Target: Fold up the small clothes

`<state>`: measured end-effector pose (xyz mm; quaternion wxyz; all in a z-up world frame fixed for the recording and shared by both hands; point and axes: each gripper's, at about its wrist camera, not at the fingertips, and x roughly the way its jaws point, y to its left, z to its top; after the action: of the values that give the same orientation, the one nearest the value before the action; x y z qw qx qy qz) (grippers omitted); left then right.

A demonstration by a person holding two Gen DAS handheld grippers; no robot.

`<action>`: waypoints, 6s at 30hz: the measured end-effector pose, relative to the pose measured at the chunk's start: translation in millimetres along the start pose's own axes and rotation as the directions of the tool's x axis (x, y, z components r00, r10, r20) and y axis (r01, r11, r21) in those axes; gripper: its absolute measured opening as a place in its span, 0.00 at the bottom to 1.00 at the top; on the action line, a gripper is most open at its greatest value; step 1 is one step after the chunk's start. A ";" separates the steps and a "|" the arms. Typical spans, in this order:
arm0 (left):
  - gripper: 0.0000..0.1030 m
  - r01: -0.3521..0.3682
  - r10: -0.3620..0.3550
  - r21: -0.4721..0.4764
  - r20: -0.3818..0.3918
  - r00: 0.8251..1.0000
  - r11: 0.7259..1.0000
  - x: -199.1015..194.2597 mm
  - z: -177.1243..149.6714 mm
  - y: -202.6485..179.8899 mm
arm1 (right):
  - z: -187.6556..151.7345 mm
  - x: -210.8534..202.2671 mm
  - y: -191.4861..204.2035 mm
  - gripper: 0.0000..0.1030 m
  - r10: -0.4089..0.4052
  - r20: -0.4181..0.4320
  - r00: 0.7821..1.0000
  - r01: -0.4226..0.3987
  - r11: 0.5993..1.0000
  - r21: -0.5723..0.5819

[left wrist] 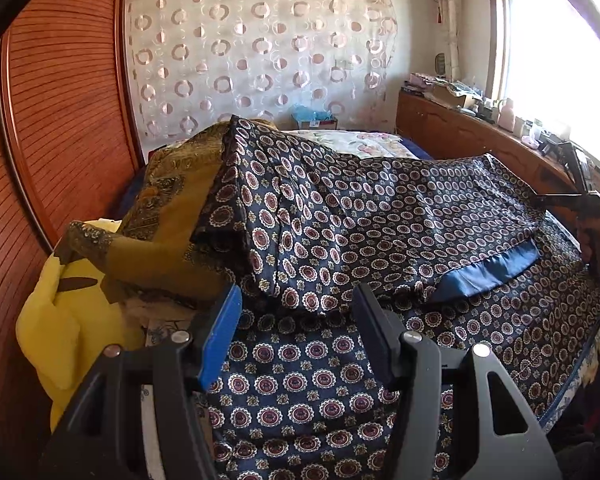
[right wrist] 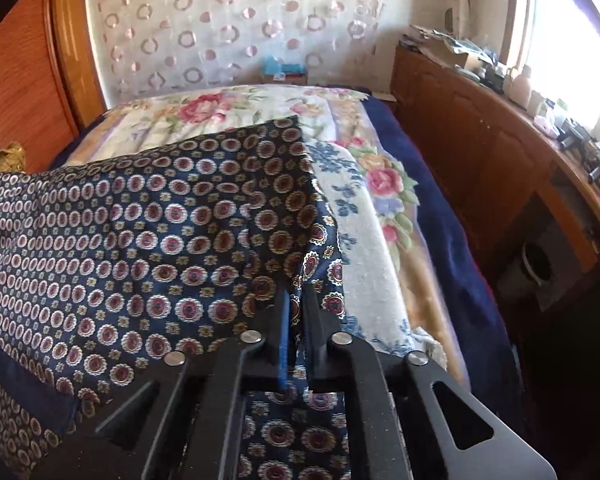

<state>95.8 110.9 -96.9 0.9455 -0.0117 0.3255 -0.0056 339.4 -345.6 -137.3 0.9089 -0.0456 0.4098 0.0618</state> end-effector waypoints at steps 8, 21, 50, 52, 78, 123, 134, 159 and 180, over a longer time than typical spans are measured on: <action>0.55 0.009 -0.009 0.011 -0.002 1.000 1.000 2.3 9.4 -0.3 | -9.1 0.2 11.6 0.01 0.008 0.024 1.000 -0.008 1.000 -0.005; 0.35 -0.060 0.060 0.009 0.031 0.998 0.998 12.5 43.4 24.0 | -10.5 7.5 12.7 0.01 0.013 0.000 1.000 -0.013 1.000 -0.007; 0.00 0.083 -0.080 -0.083 0.034 0.996 0.993 -43.5 9.9 30.3 | -33.5 -115.6 -28.3 0.00 0.201 0.194 0.960 -0.207 0.978 0.012; 0.00 0.074 -0.073 -0.092 0.014 0.997 0.993 -44.6 -1.6 32.5 | -42.3 -123.1 -31.4 0.00 0.202 0.186 0.962 -0.205 0.979 0.001; 0.14 0.052 -0.062 -0.107 -0.095 0.994 0.993 -33.3 -54.0 39.0 | -108.1 -105.8 -18.8 0.01 0.149 0.056 0.987 -0.147 0.989 -0.032; 0.39 0.027 -0.033 -0.121 -0.048 0.998 0.992 -45.0 -57.2 23.5 | -168.0 -127.6 203.7 0.00 0.444 -0.094 0.891 -0.443 0.805 -0.394; 0.40 -0.008 -0.004 -0.138 -0.089 0.996 0.990 -24.8 -59.1 31.0 | -166.5 -148.5 196.4 0.09 0.466 -0.063 0.883 -0.455 0.814 -0.361; 0.40 -0.023 0.004 -0.150 -0.125 0.992 0.988 -13.7 -74.7 36.2 | -142.1 -97.9 159.8 0.49 0.197 0.025 0.980 -0.187 0.959 -0.211; 0.00 0.094 -0.102 -0.168 -0.036 0.994 0.981 -30.7 -68.7 27.6 | -154.7 -99.9 152.6 0.85 0.185 0.052 0.981 -0.172 0.967 -0.190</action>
<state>29.4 137.8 -132.9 0.9322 -0.1063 0.3450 -0.0254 136.6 -222.9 -169.3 0.9053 -0.0903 0.3728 0.1825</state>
